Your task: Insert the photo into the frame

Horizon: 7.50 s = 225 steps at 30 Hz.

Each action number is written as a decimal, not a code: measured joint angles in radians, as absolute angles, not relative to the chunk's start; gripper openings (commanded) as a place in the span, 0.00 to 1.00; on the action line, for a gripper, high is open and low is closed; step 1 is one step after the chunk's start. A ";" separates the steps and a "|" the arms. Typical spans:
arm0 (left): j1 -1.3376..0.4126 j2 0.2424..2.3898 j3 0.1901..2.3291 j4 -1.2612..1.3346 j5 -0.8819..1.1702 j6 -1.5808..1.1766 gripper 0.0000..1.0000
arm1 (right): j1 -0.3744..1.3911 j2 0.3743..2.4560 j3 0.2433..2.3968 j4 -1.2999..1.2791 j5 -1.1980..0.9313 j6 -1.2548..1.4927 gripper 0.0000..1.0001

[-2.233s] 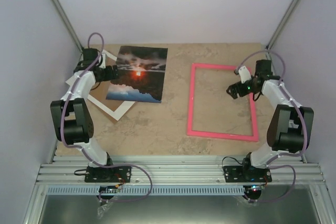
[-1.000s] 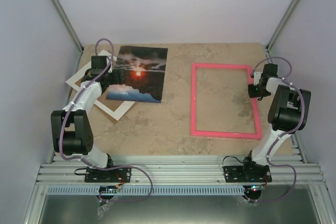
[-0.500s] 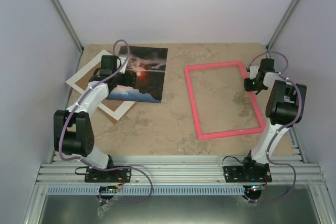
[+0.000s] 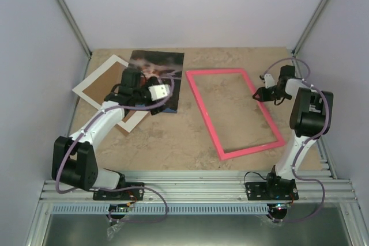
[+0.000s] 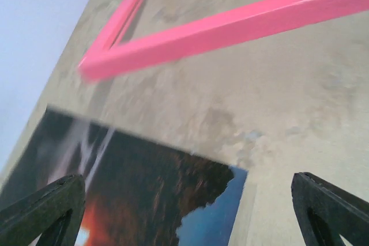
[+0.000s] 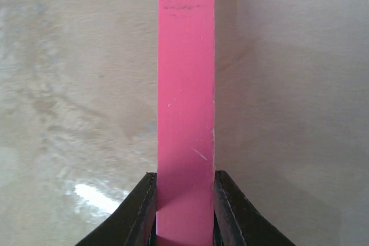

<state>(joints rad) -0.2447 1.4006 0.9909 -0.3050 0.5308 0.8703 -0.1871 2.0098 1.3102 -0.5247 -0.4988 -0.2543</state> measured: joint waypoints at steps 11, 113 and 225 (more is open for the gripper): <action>-0.476 1.320 0.884 -0.266 0.558 1.434 0.99 | -0.088 2.009 1.310 -0.584 -0.595 -0.274 0.00; -0.313 1.699 1.810 -0.757 0.841 0.321 0.93 | 0.181 1.573 1.836 -0.540 -0.093 -0.732 0.00; 0.609 1.731 0.959 -0.538 0.722 -0.031 0.84 | 0.730 2.268 1.659 -0.275 -0.390 -0.186 0.51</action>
<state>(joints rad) 0.6086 1.7309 0.9588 -0.5385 0.7216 -0.0307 0.7300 2.2681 1.6592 -0.2749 -0.3897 -0.1856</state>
